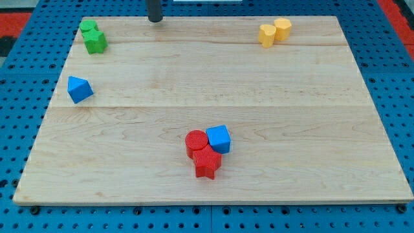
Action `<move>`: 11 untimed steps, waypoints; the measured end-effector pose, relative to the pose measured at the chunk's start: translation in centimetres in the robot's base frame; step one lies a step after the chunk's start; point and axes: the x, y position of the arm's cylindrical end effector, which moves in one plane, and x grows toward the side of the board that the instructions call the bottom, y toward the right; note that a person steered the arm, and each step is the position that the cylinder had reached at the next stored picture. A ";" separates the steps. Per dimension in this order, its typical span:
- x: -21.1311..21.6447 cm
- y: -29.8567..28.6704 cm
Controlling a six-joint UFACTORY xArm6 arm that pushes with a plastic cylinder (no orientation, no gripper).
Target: Place the green star towards the top of the blue triangle
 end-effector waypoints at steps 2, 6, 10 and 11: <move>0.0 -11.1; 8.1 -10.9; 9.0 -2.5; 1.5 -4.1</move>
